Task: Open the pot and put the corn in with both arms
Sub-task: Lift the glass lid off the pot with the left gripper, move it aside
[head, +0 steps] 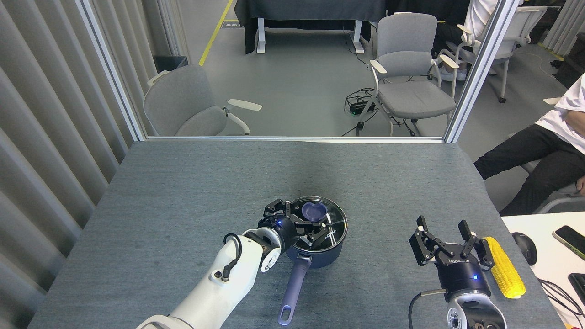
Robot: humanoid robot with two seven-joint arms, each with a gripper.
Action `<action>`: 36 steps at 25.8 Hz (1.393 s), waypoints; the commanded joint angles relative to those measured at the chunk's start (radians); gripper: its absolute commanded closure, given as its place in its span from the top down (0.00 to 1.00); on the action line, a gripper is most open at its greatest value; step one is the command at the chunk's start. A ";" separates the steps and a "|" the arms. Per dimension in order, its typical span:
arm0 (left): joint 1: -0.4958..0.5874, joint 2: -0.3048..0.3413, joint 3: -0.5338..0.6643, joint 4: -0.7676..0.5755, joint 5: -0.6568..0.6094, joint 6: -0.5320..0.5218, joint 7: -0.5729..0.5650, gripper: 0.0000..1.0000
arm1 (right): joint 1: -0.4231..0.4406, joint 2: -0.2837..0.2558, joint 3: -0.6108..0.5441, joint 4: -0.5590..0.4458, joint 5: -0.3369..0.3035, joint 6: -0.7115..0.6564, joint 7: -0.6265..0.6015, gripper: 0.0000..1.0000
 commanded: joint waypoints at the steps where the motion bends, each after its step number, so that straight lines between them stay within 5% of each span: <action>1: 0.000 0.000 -0.001 0.015 0.000 0.001 0.001 0.87 | -0.004 0.000 0.000 0.000 0.000 0.000 -0.004 0.99; 12: -0.001 0.002 -0.001 0.018 0.000 0.001 0.001 0.60 | -0.004 0.002 0.000 -0.002 0.000 0.003 -0.004 0.99; 22: -0.023 0.017 0.061 -0.027 0.002 -0.016 0.001 0.60 | -0.006 0.000 0.000 -0.002 0.000 0.006 -0.006 0.99; 28: -0.014 0.193 0.164 -0.171 -0.001 -0.065 -0.050 0.60 | -0.006 0.000 0.000 -0.002 0.000 0.008 -0.006 0.99; 31: 0.006 0.336 0.174 -0.205 -0.004 -0.061 -0.041 0.60 | -0.006 0.000 -0.001 -0.002 0.000 0.009 -0.004 0.99; 36: 0.127 0.488 0.260 -0.208 -0.006 -0.032 -0.038 0.62 | -0.006 -0.001 -0.002 0.002 0.000 0.009 -0.004 0.99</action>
